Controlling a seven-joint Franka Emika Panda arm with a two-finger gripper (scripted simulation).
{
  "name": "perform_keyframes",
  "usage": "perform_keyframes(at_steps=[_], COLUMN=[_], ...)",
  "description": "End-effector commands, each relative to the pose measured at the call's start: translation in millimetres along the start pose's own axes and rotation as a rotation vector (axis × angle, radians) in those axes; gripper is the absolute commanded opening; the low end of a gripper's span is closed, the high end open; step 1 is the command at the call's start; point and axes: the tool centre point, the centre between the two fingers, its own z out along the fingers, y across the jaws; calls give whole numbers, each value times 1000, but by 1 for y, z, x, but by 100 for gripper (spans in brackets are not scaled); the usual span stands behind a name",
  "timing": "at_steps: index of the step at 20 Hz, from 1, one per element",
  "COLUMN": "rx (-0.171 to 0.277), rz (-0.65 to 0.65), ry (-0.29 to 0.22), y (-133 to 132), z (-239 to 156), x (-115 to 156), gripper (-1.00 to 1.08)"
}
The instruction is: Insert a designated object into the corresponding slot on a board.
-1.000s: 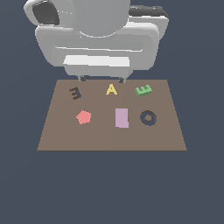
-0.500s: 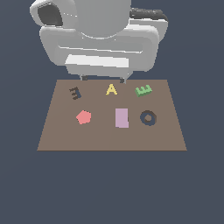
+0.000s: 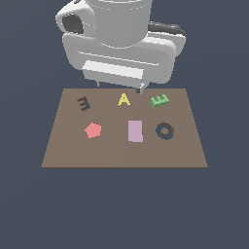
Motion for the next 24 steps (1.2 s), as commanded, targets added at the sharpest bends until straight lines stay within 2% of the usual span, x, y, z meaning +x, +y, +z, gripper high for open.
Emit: perform_keyframes(at_steps=[1, 11, 24], rx=[-1, -8, -17], rz=[53, 330, 713], ry=[-3, -17, -36], y=[-3, -25, -71], z=[6, 39, 85], x=[-8, -47, -88], gripper=[100, 100, 100])
